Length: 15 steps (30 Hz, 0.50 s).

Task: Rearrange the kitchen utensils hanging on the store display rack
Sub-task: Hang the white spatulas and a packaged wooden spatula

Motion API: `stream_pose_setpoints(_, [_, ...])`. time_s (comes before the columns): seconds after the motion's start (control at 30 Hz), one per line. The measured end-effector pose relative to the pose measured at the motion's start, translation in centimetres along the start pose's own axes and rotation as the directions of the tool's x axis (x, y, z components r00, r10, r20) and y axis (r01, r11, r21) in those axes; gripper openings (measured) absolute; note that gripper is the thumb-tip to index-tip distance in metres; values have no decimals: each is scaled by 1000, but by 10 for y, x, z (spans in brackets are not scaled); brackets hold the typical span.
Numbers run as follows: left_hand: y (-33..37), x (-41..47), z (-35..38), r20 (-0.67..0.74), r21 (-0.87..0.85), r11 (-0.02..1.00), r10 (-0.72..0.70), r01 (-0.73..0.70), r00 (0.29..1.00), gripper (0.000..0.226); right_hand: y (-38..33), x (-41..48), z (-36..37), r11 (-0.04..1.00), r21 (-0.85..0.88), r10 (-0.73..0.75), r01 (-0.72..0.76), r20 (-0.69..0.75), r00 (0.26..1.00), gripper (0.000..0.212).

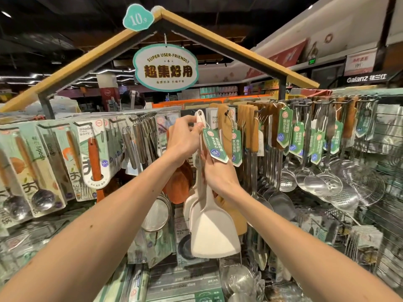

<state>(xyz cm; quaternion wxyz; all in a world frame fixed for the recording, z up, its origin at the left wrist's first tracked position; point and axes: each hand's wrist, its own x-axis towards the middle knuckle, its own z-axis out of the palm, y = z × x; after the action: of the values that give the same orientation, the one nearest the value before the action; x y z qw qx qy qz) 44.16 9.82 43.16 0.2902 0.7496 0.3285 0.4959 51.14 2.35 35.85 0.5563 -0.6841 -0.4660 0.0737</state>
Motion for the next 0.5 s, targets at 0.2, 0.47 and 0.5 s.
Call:
stream_pose_setpoints(0.2, [-11, 13, 5, -45, 122, 991, 64, -58, 997, 19, 7, 18, 8, 975, -207, -61, 78, 88, 994, 49])
stream_pose_setpoints(0.47, [-22, 19, 16, -107, 264, 957, 154, -121, 982, 16, 28, 42, 20, 948, -292, -107, 129, 92, 990, 53])
stream_pose_setpoints(0.5, [-22, 18, 17, -112, 278, 952, 162, -126, 980, 17, 30, 42, 20, 948, -291, -111, 131, 86, 990, 53])
